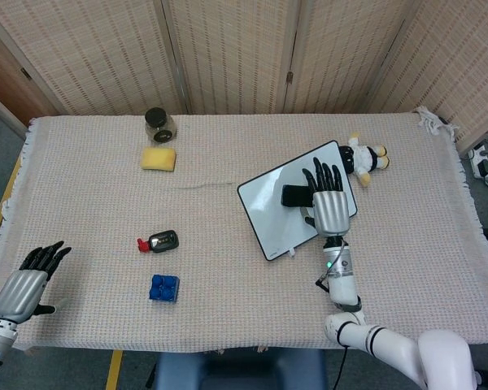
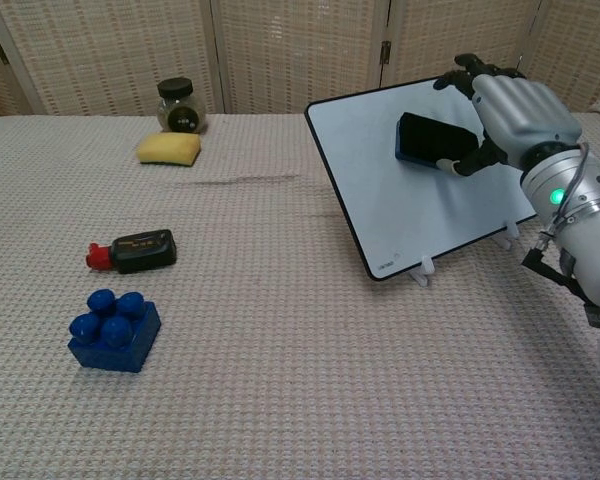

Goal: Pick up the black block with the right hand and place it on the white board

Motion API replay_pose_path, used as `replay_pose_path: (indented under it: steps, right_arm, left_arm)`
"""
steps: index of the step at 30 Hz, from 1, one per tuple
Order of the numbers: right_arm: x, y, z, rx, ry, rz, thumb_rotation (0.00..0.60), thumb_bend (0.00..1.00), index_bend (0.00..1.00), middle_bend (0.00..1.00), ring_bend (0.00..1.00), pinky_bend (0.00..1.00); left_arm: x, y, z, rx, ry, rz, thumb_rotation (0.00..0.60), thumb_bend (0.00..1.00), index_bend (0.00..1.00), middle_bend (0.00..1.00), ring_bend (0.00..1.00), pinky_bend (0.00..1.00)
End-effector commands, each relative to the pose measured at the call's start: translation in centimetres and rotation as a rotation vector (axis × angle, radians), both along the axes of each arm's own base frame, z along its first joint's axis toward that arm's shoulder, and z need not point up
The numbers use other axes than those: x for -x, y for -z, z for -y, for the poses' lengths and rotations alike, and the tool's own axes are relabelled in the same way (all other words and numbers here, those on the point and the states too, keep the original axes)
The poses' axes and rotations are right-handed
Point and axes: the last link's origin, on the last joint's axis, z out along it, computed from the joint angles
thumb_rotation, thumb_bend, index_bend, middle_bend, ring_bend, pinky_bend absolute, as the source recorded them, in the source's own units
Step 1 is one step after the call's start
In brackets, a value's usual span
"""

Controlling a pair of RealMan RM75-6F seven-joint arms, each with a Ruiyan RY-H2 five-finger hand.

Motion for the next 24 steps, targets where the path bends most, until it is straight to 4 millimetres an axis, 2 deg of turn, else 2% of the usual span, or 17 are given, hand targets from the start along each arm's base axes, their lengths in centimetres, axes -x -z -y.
replay_pose_path:
  steps: [1,5,9,11,16,21,24]
  right_arm:
    - [0.2,-0.5,-0.3,0.003,-0.004,0.006,0.6,0.29,0.14,0.0,0.01,0.0]
    - [0.6,-1.7,-1.2,0.012,-0.017,0.015,0.6,0.29,0.14,0.0,0.01,0.0]
    - [1.7,-3.7,-4.1,-0.013,-0.025,0.073,0.6,0.29,0.11,0.0,0.01,0.0]
    - [2.7,-4.9,-7.0,-0.09,-0.018,0.086,0.6,0.29,0.07,0.0,0.0,0.0]
    - [6.2,-8.4,-14.8,-0.224,0.054,-0.075,0.6,0.29,0.0,0.0,0.0,0.0]
    - [10.2,-11.1,-19.5,-0.215,0.17,-0.137,0.6,0.29,0.0,0.0,0.0,0.0]
    - [11.9,-12.4,-22.4,-0.218,0.218,-0.148,0.6,0.29,0.0,0.0,0.0,0.0]
  left_arm:
    - [0.0,0.0,0.1,-0.001,0.001,-0.001,0.6,0.25,0.09,0.0,0.0,0.0]
    - [-0.1,0.0,0.1,-0.002,0.006,-0.005,0.6,0.25,0.09,0.0,0.0,0.0]
    - [-0.2,-0.1,0.3,-0.012,0.013,-0.004,0.6,0.25,0.09,0.0,0.0,0.0]
    - [-0.3,-0.2,0.4,-0.021,0.021,-0.004,0.6,0.25,0.09,0.0,0.0,0.0]
    - [-0.7,-0.3,0.8,-0.05,0.054,-0.006,0.6,0.25,0.04,0.0,0.0,0.0]
    - [-1.3,-0.6,2.3,-0.081,0.098,-0.029,0.6,0.25,0.0,0.0,0.0,0.0]
    - [-1.5,-0.7,3.2,-0.095,0.093,-0.046,0.6,0.25,0.0,0.0,0.0,0.0]
